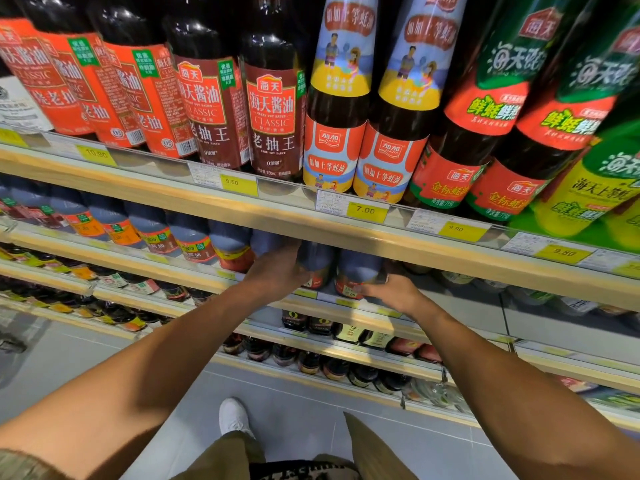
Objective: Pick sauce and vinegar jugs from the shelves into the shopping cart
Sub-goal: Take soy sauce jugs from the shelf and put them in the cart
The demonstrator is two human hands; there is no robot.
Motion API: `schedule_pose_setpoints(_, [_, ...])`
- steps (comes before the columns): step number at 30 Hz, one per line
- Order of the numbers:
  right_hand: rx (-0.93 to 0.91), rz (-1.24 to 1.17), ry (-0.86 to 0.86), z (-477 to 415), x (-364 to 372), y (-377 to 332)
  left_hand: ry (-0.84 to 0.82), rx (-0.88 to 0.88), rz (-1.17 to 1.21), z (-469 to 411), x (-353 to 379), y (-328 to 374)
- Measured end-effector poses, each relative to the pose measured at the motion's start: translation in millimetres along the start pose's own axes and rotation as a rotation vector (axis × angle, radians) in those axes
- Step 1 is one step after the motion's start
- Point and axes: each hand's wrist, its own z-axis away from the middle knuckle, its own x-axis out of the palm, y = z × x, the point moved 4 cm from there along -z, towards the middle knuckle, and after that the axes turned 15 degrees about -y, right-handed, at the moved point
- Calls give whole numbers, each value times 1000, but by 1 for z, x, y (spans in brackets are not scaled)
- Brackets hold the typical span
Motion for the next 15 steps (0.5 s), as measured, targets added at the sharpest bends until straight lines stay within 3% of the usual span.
schedule_pose_setpoints(15, [3, -22, 27, 8, 1, -6, 146, -93, -147, -11, 15, 1])
